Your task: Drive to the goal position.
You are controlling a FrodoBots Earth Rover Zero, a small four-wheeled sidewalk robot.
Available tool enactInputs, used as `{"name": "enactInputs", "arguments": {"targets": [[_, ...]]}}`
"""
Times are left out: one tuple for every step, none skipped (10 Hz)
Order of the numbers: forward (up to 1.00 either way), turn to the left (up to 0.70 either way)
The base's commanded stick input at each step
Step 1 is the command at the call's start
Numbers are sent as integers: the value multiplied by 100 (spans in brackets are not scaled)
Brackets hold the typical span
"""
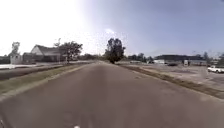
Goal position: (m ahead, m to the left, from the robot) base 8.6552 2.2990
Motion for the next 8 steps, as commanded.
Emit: {"name": "enactInputs", "arguments": {"targets": [[100,-14],[100,-13],[100,-12],[100,-12],[100,-9],[100,-4],[100,-1],[100,-1]]}}
